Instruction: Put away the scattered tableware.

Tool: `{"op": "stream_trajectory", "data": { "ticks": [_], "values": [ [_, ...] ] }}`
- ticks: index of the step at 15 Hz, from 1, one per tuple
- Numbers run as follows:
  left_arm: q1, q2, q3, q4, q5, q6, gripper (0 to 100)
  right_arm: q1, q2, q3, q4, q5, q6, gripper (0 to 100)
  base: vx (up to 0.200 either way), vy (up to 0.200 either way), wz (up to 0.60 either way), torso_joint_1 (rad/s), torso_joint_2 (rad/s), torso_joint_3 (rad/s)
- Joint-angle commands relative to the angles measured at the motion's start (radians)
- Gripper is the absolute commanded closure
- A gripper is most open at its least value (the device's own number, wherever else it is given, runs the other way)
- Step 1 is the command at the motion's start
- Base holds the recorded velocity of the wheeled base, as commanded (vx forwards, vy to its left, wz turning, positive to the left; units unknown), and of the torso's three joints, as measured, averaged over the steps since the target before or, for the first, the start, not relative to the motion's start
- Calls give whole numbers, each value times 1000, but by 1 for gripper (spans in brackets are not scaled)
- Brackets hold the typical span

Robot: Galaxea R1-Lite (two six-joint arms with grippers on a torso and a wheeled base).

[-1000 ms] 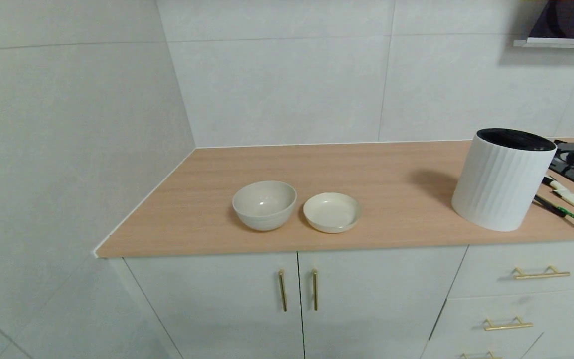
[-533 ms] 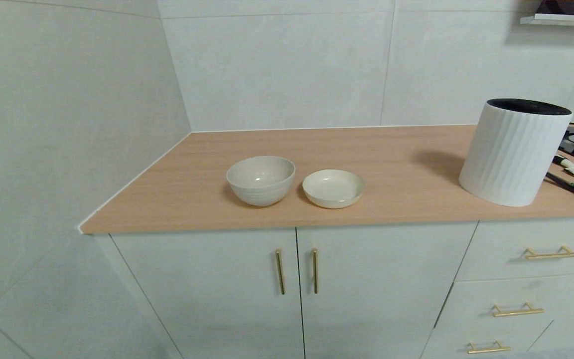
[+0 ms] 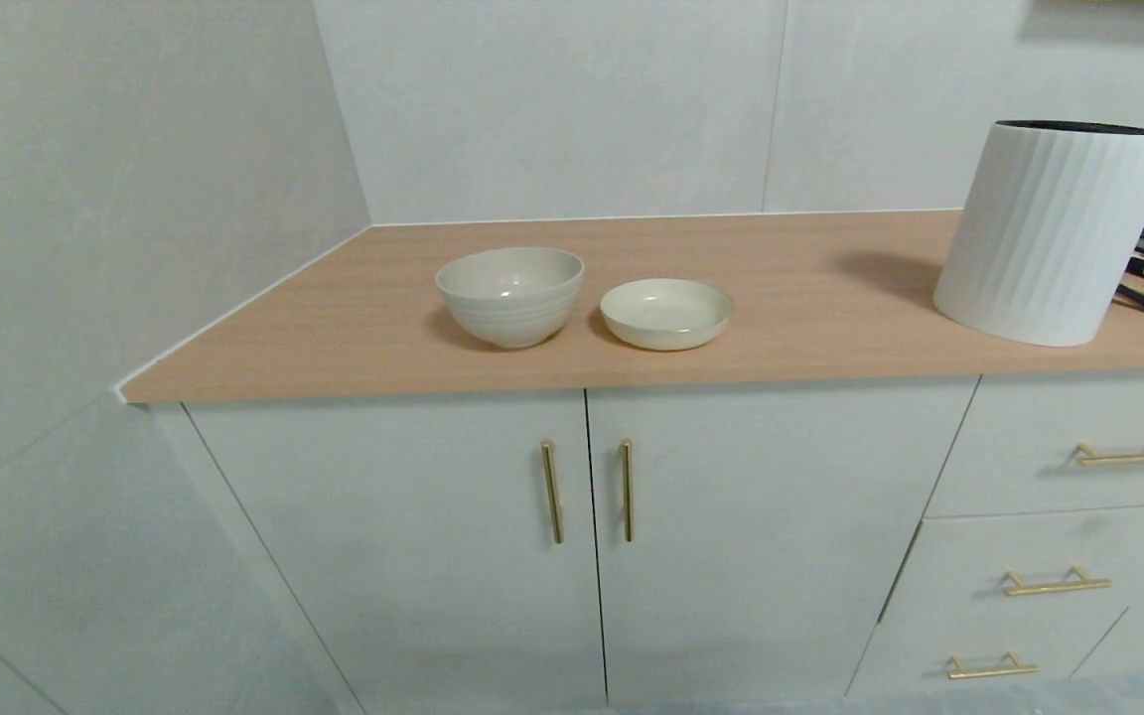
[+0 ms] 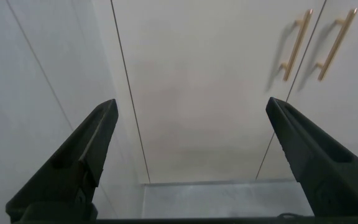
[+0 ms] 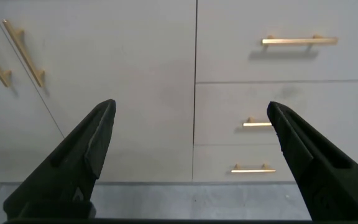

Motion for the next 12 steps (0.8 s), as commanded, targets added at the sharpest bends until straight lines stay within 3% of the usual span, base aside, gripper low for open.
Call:
{"op": "stream_trajectory", "data": {
  "ticks": [1, 7, 12],
  "values": [
    [0, 2, 0, -1, 0, 0, 0, 1, 1, 0, -1, 1, 0, 0, 0, 0, 0, -163, 452, 300],
    [0, 2, 0, -1, 0, 0, 0, 0, 1, 0, -1, 1, 0, 0, 0, 0, 0, -120, 400, 279],
    [0, 2, 0, -1, 0, 0, 0, 0, 1, 0, -1, 1, 0, 0, 0, 0, 0, -10, 41, 25]
  ]
}}
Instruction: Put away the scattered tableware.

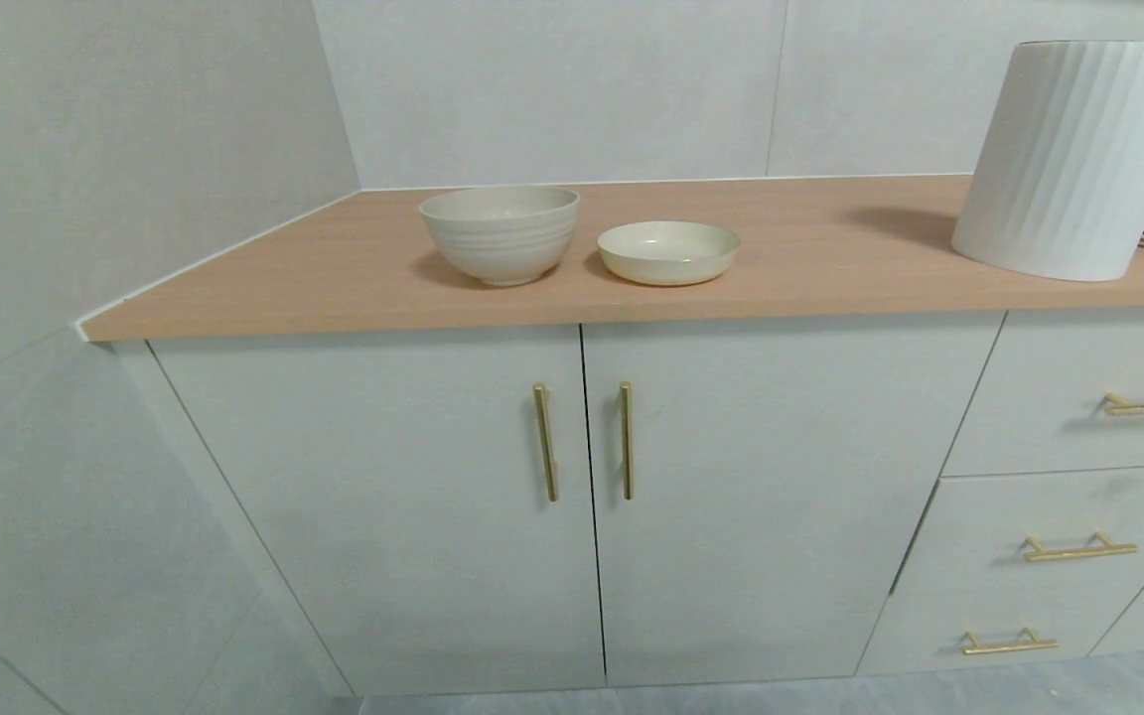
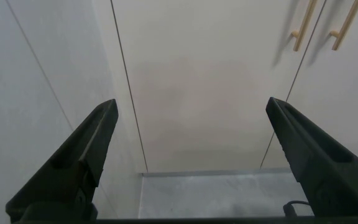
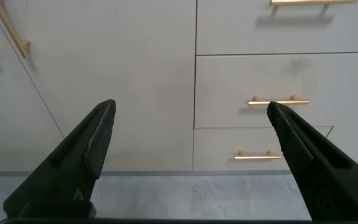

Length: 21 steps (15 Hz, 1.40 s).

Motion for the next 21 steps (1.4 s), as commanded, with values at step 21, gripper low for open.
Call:
{"op": "stream_trajectory", "data": {
  "ticks": [21],
  "values": [
    [0, 2, 0, -1, 0, -1, 0, 2, 1, 0, 0, 13, -28, 0, 0, 0, 57, 0, 0, 0]
  ]
}}
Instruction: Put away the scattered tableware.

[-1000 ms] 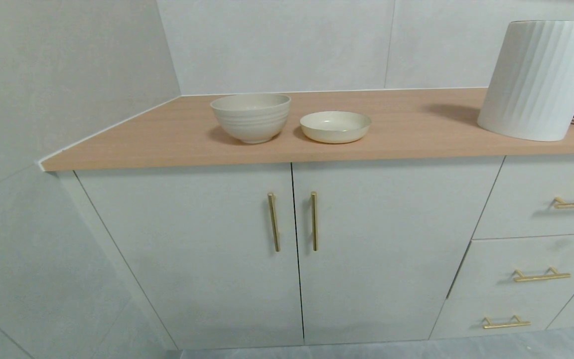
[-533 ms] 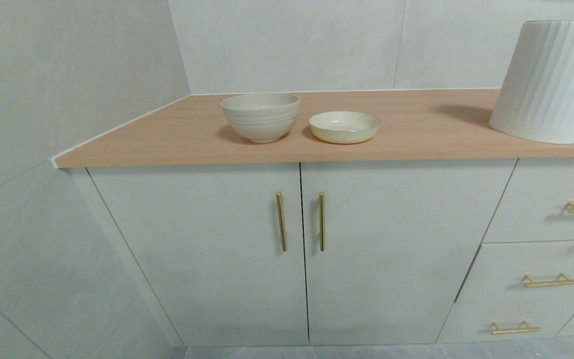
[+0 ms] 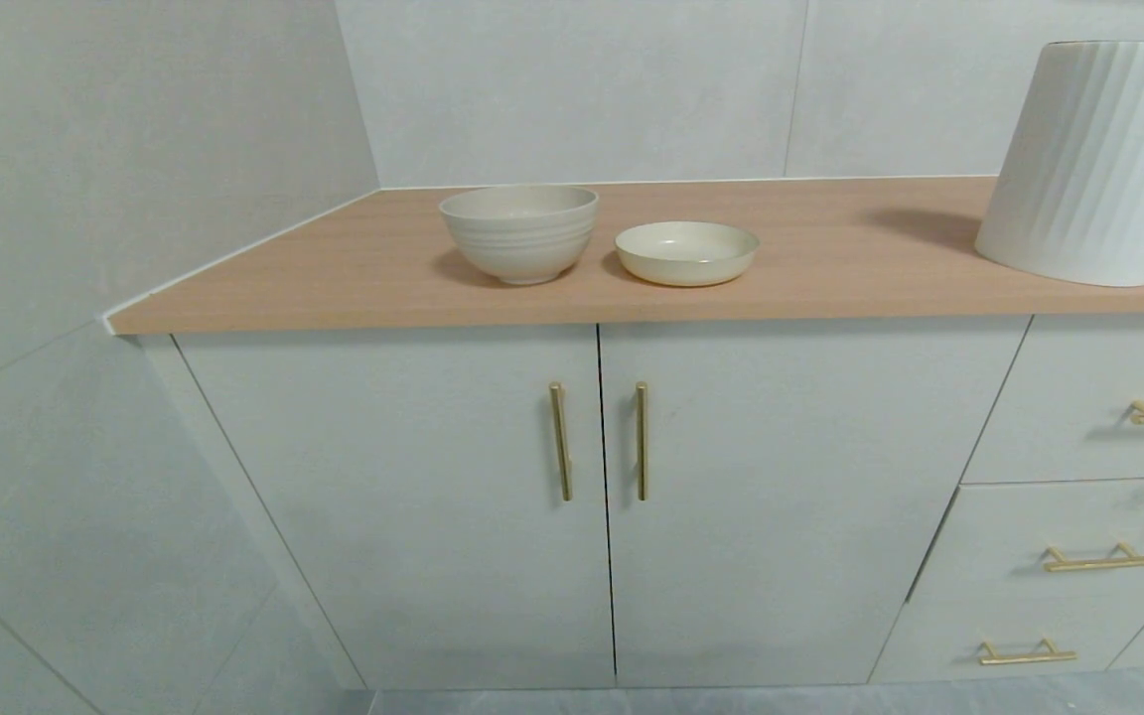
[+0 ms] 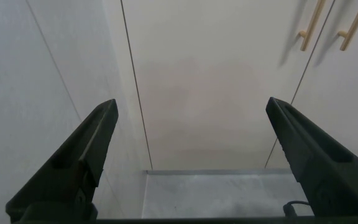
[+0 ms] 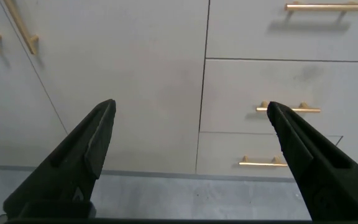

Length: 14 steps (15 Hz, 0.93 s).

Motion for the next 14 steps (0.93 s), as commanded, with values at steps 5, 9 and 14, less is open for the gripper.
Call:
{"op": "stream_trajectory", "data": {
  "ticks": [5, 9, 14],
  "values": [
    [0, 2, 0, 2, 0, 0, 0, 7, 169, -120, 51, 191, 32, 0, 0, 0, 0, 0, 0, 0],
    [0, 2, 0, 2, 1, 1, 0, 8, 323, -129, 71, 217, 24, 0, 0, 0, 0, 0, 0, 0],
    [0, 2, 0, 2, 0, 1, 0, 177, 660, -222, 28, 278, -118, 0, 0, 0, 0, 0, 0, 0]
  ]
}}
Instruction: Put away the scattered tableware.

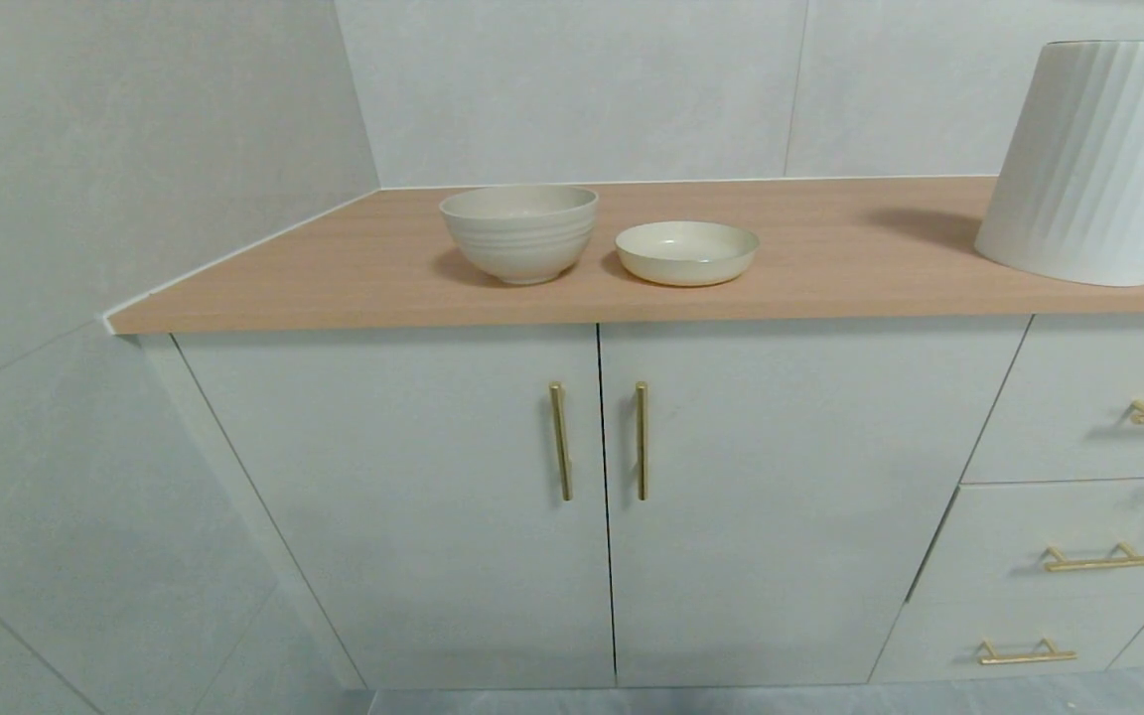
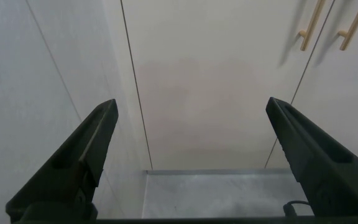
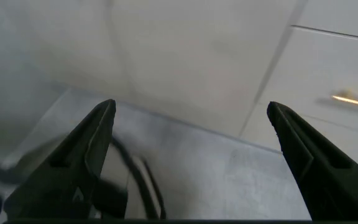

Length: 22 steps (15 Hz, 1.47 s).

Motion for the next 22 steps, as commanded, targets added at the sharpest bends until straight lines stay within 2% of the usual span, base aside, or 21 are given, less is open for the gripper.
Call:
{"op": "stream_trajectory", "data": {
  "ticks": [1, 3, 4, 7, 9, 12, 15, 17, 20, 22],
  "values": [
    [0, 2, 0, -1, 0, 0, 0, 149, 277, -62, -74, 17, -37, 0, 0, 0, 0, 0, 0, 0],
    [0, 2, 0, -1, 0, 0, 0, 210, 402, -72, -195, 22, -37, 0, 0, 0, 0, 0, 0, 0],
    [0, 2, 0, -1, 0, 0, 0, 262, 528, -84, -316, 9, -49, 0, 0, 0, 0, 0, 0, 0],
    [0, 2, 0, -1, 1, 0, 0, 278, 778, -185, -454, -9, -117, 0, 0, 0, 0, 0, 0, 0],
    [0, 2, 0, -1, 1, 0, 0, 357, 904, -286, -473, -9, -109, 0, 0, 0, 0, 0, 0, 0],
    [0, 2, 0, -1, 0, 0, 0, 494, 1024, -397, -471, -23, -15, 0, 0, 0, 0, 0, 0, 0],
    [0, 2, 0, -1, 1, 0, 0, 597, 1180, -530, -476, -124, 18, 0, 0, 0, 0, 0, 0, 0],
    [0, 2, 0, 1, 0, 0, 0, 630, 1248, -579, -479, -132, 120, 0, 0, 0, 0, 0, 0, 0],
    [0, 2, 0, 1, 1, 0, 0, 626, 1304, -719, -479, -133, 302, 0, 0, 0, 0, 0, 0, 0],
    [0, 2, 0, 1, 0, 0, 0, 626, 1321, -750, -479, -133, 350, 0, 0, 0, 0, 0, 0, 0]
  ]
}}
